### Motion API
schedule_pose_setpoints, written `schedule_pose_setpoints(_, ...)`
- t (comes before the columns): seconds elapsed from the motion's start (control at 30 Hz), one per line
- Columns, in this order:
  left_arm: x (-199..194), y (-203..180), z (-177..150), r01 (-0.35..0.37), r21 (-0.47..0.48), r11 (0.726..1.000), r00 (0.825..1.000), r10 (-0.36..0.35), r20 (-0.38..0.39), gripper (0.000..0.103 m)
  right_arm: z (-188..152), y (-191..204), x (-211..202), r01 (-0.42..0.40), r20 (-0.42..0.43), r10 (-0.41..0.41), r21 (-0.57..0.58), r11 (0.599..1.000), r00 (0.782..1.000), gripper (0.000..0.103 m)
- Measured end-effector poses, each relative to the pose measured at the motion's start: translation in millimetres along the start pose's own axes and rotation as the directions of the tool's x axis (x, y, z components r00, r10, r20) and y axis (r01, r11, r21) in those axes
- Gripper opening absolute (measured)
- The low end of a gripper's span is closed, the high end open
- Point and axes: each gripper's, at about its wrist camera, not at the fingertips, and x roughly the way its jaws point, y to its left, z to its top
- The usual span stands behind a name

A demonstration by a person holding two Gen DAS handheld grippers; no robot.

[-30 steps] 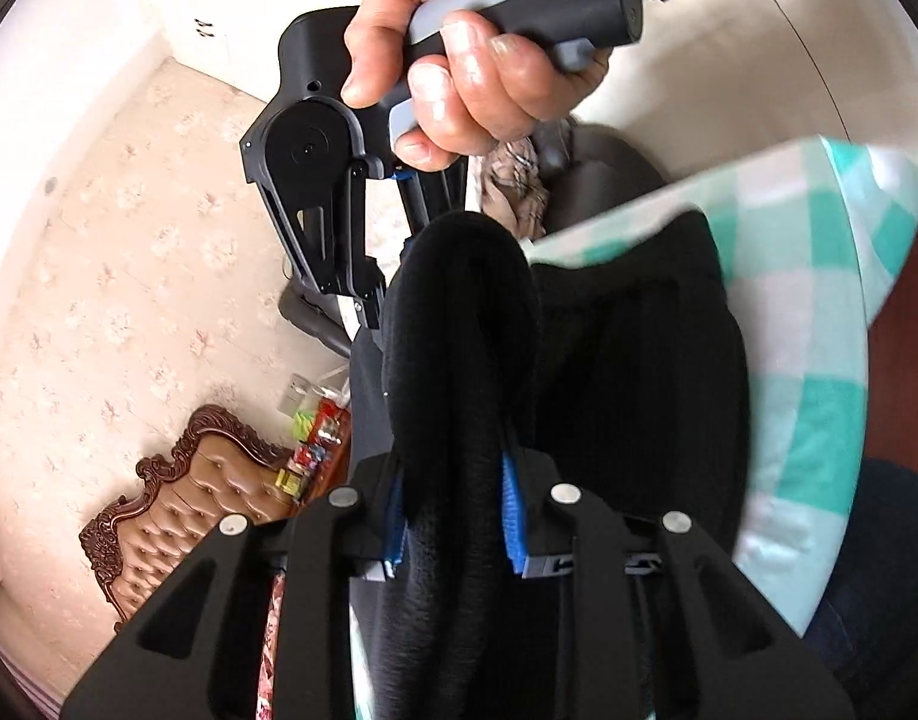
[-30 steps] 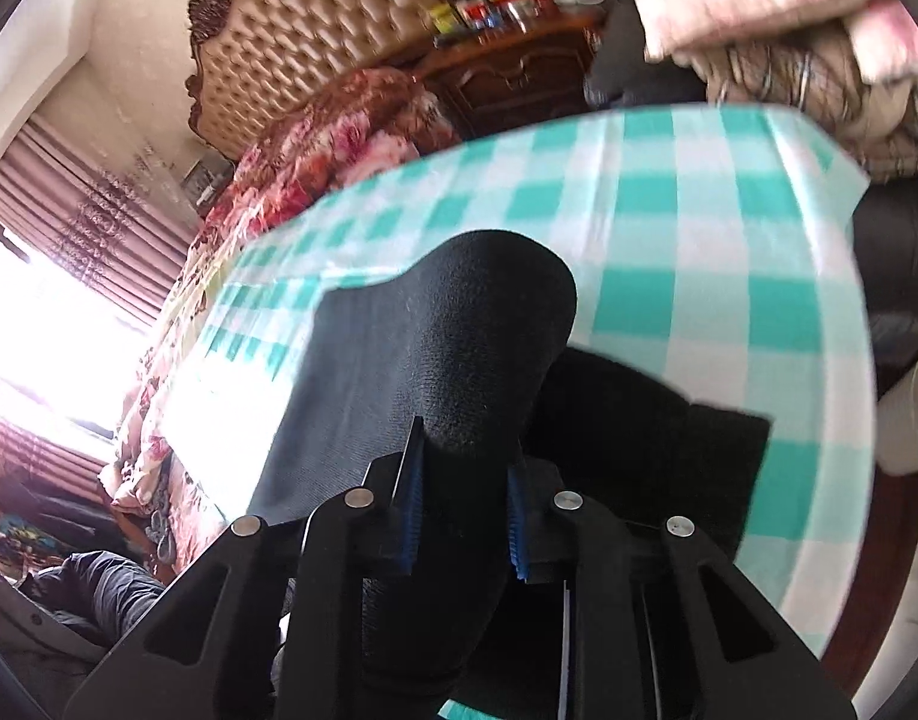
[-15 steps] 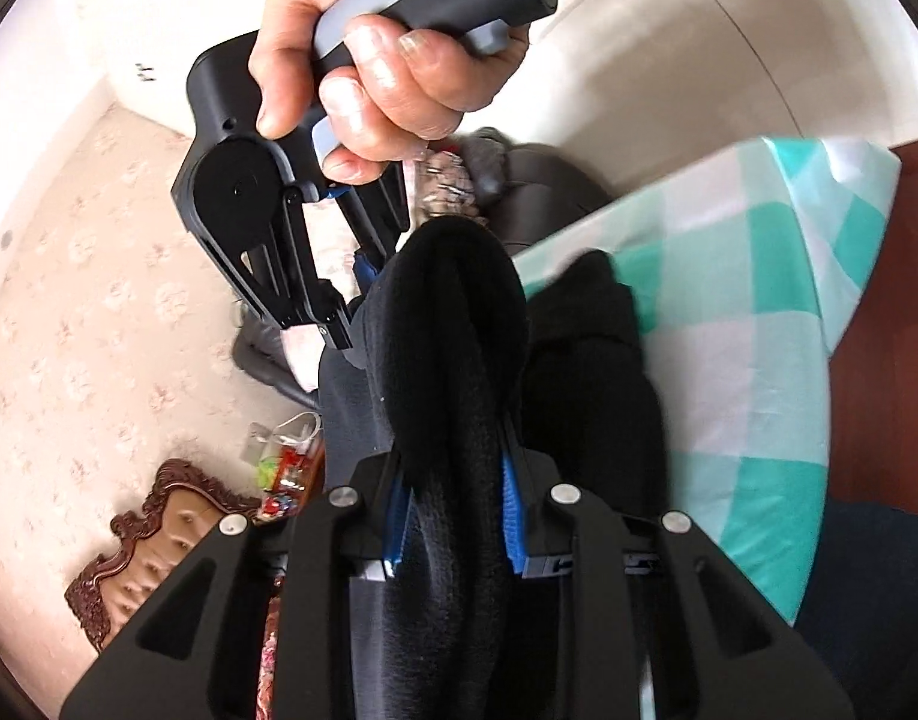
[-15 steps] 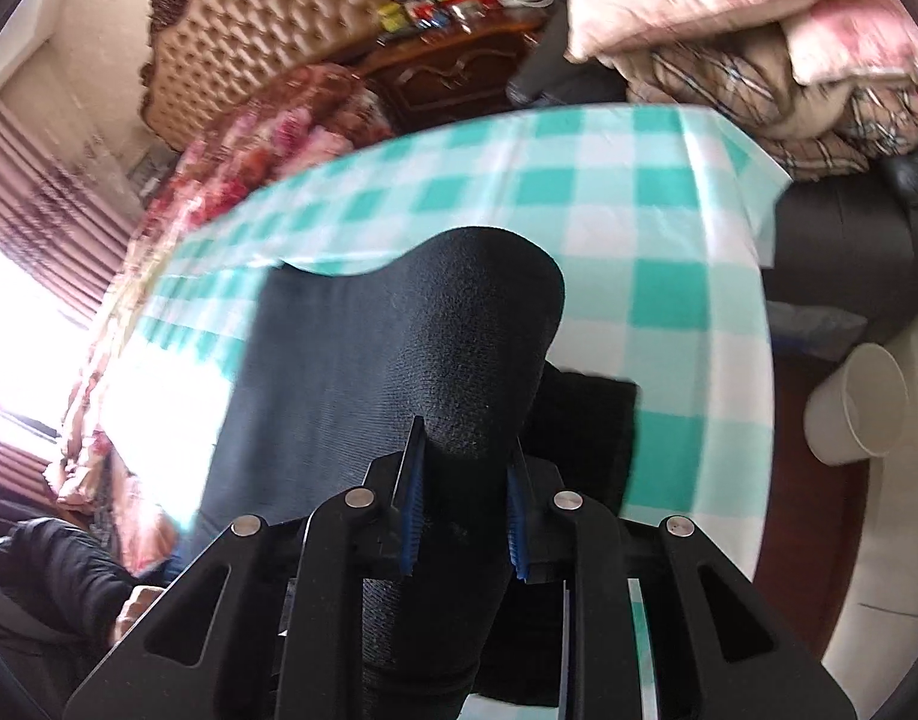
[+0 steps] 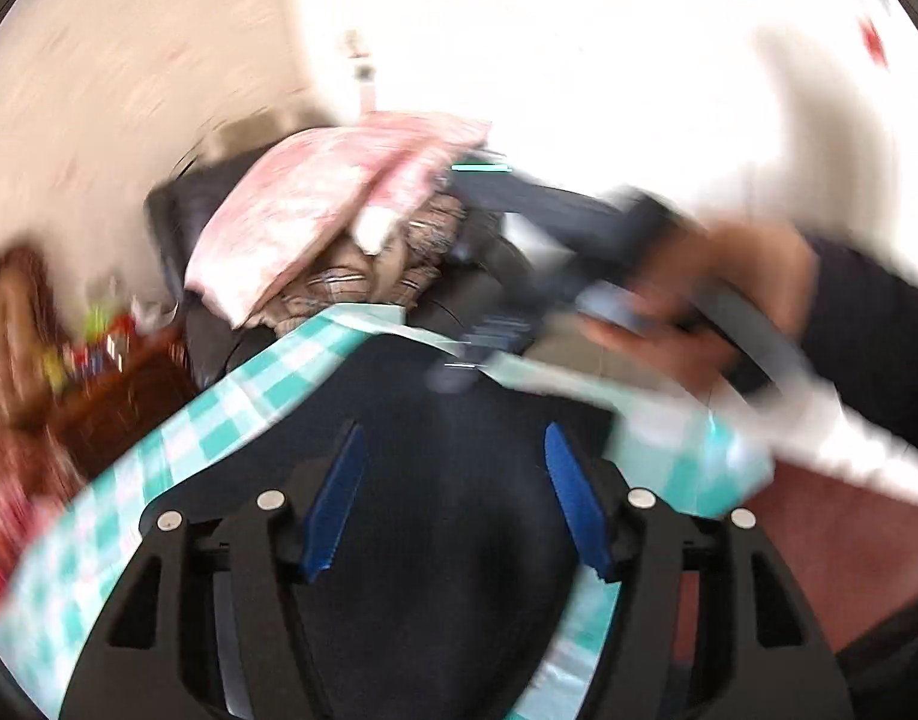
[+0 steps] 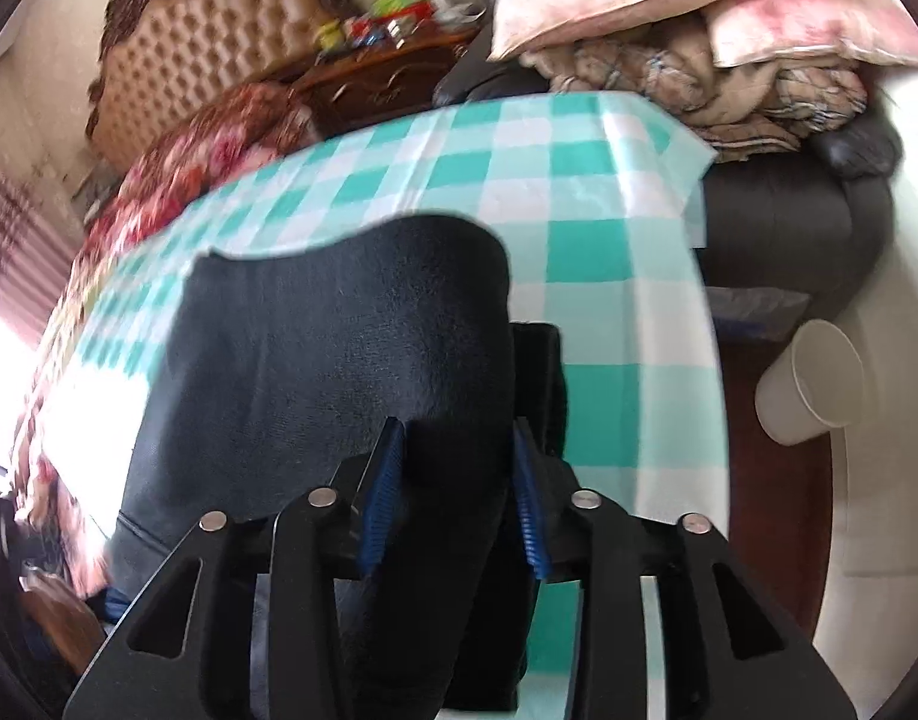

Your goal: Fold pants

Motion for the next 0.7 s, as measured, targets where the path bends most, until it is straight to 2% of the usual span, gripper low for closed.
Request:
schedule_pose_setpoints(0.07,10,37,11,0.017,-0.113,0.993,1.000,-0.018,-0.006,0.059,-10,13,-25,0.029,0.062,-0.029,0.002,1.000,0.998,0.040)
schedule_pose_setpoints(0.13,35,73,19,0.068,-0.210,0.975,0.997,-0.077,-0.032,0.038,-20,26,-35,0.065,0.095,-0.064,0.001,0.998,0.993,0.039)
schedule_pose_setpoints(0.2,74,89,27,0.090,-0.241,0.966,0.989,-0.114,-0.089,0.029,-35,39,-37,0.162,0.123,-0.161,0.007,0.987,0.979,0.039)
schedule_pose_setpoints(0.23,87,89,30,0.095,-0.222,0.970,0.987,-0.121,-0.105,0.027,-45,45,-32,0.222,0.125,-0.220,0.001,0.975,0.967,0.039)
schedule_pose_setpoints(0.3,119,83,42,0.123,-0.184,0.975,0.976,-0.152,-0.155,0.026,-56,48,-21,0.253,0.109,-0.251,0.001,0.968,0.962,0.036)
schedule_pose_setpoints(0.33,141,79,43,0.141,-0.198,0.970,0.967,-0.178,-0.184,0.026,-61,48,-16,0.272,0.103,-0.271,0.001,0.962,0.957,0.032)
schedule_pose_setpoints(0.37,157,77,41,0.147,-0.208,0.967,0.959,-0.191,-0.211,0.025,-65,46,-10,0.297,0.095,-0.297,0.005,0.955,0.950,0.032)
schedule_pose_setpoints(0.4,173,75,39,0.129,-0.208,0.970,0.954,-0.179,-0.242,0.019,-69,44,-7,0.310,0.090,-0.310,0.014,0.951,0.947,0.032)
schedule_pose_setpoints(0.43,189,77,37,0.105,-0.215,0.971,0.947,-0.164,-0.275,0.017,-70,44,-5,0.314,0.090,-0.314,0.019,0.949,0.945,0.031)
schedule_pose_setpoints(0.47,198,79,36,0.110,-0.240,0.965,0.938,-0.181,-0.297,0.017,-73,44,-3,0.330,0.094,-0.330,0.016,0.944,0.939,0.031)
schedule_pose_setpoints(0.5,208,83,34,0.113,-0.272,0.956,0.925,-0.201,-0.322,0.018,-74,43,0,0.346,0.096,-0.346,0.009,0.938,0.933,0.031)
schedule_pose_setpoints(0.7,221,84,28,0.095,-0.287,0.953,0.911,-0.199,-0.361,0.020,-75,34,10,0.344,0.109,-0.346,0.041,0.938,0.932,0.031)
